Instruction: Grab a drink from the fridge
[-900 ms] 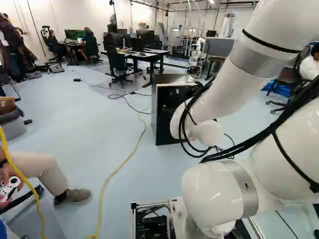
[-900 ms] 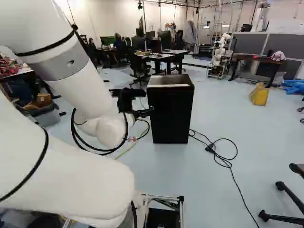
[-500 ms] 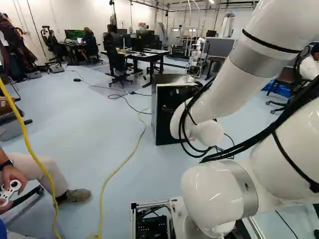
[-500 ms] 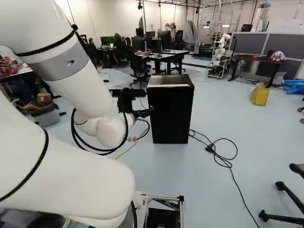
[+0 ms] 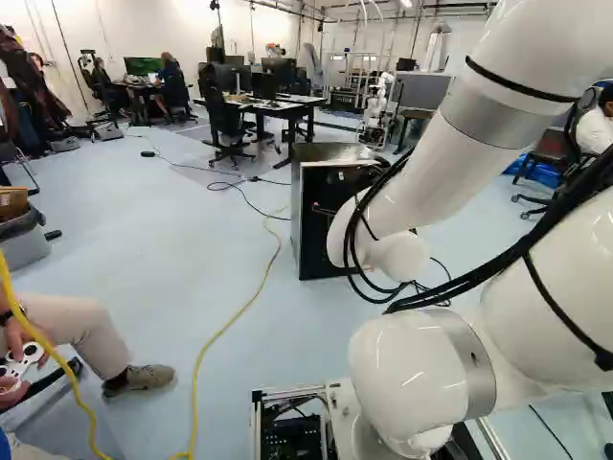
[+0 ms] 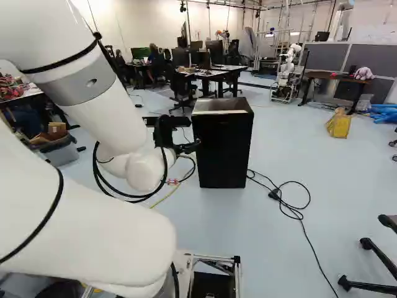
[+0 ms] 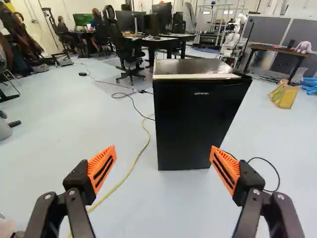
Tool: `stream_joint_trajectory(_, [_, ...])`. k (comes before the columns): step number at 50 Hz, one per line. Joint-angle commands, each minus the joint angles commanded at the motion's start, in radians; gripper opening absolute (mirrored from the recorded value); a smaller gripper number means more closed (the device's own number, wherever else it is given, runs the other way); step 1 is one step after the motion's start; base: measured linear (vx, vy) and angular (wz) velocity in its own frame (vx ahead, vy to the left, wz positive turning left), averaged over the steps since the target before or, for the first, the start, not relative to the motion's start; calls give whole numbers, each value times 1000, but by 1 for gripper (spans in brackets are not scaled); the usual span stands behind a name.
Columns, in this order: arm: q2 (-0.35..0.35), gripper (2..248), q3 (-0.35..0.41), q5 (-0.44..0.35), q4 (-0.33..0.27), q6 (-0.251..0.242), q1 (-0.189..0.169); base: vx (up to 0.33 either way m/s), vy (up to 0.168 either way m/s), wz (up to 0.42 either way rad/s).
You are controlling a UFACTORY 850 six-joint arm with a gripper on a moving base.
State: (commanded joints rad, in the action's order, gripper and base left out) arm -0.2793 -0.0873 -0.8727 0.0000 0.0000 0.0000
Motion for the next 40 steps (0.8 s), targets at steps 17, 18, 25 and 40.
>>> stream_joint_trajectory(17, [0,247,0,0,0,0,0,34,1,-2])
stream_joint_trajectory(18, [0,247,0,0,0,0,0,53,-5,2])
stream_joint_trajectory(25, [0,247,0,0,0,0,0,50,1,-5])
stream_joint_trajectory(40, [0,247,0,0,0,0,0,50,0,-2])
